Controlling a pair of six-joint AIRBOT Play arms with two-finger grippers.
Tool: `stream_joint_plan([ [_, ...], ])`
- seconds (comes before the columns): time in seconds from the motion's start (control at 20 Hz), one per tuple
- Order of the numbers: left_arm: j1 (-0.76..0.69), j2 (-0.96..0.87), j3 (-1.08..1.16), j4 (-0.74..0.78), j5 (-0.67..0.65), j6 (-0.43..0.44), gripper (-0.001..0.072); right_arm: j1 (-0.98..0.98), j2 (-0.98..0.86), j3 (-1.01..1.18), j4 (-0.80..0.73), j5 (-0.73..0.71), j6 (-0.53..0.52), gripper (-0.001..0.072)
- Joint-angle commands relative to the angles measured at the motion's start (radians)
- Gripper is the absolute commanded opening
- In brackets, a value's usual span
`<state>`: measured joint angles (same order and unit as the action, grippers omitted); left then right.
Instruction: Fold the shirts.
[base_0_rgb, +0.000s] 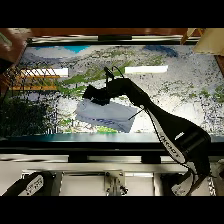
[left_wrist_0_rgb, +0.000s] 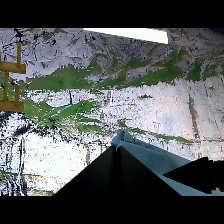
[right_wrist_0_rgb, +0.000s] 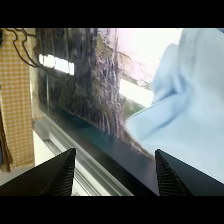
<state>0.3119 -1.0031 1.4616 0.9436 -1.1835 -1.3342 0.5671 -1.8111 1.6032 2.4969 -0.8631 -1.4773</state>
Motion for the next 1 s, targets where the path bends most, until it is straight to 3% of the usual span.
stream_joint_plan([
  [0.0,0.012,0.009,-0.017,0.003,-0.029,0.014,0.003,-0.075,0.014,0.018,-0.19,-0.266,0.006,0.0593],
  [0.15,0.012,0.009,-0.039,0.003,-0.03,0.014,0.003,-0.217,0.108,0.017,-0.59,-0.552,0.073,0.0594],
  [0.25,0.012,0.009,-0.049,0.003,-0.029,0.015,0.003,-0.317,0.147,-0.01,-0.748,-0.678,0.089,0.062],
  [0.35,0.012,0.009,-0.057,0.003,-0.029,0.017,0.003,-0.399,0.161,-0.106,-0.663,-0.688,0.089,0.0621],
  [0.4,0.012,0.009,-0.06,0.003,-0.028,0.016,0.003,-0.423,0.161,-0.171,-0.563,-0.655,0.08,0.0676],
  [0.5,0.012,0.009,-0.063,0.003,-0.026,0.016,0.003,-0.425,0.16,-0.295,-0.408,-0.539,0.031,0.0678],
  [0.6,0.012,0.009,-0.063,0.003,-0.025,0.016,0.003,-0.401,0.157,-0.38,-0.345,-0.417,0.009,0.0678],
  [0.75,0.012,0.009,-0.063,0.003,-0.025,0.016,0.003,-0.364,0.108,-0.407,-0.29,-0.329,-0.004,0.0677],
  [0.85,0.012,0.009,-0.063,0.002,-0.025,0.016,0.003,-0.349,0.07,-0.407,-0.149,-0.264,-0.041,0.0673],
  [0.9,0.012,0.009,-0.063,0.002,-0.025,0.012,0.003,-0.339,0.06,-0.407,-0.112,-0.24,-0.044,0.0661],
  [0.95,0.012,0.009,-0.063,0.002,-0.026,0.013,0.003,-0.33,0.055,-0.406,-0.096,-0.224,-0.048,0.0456],
])
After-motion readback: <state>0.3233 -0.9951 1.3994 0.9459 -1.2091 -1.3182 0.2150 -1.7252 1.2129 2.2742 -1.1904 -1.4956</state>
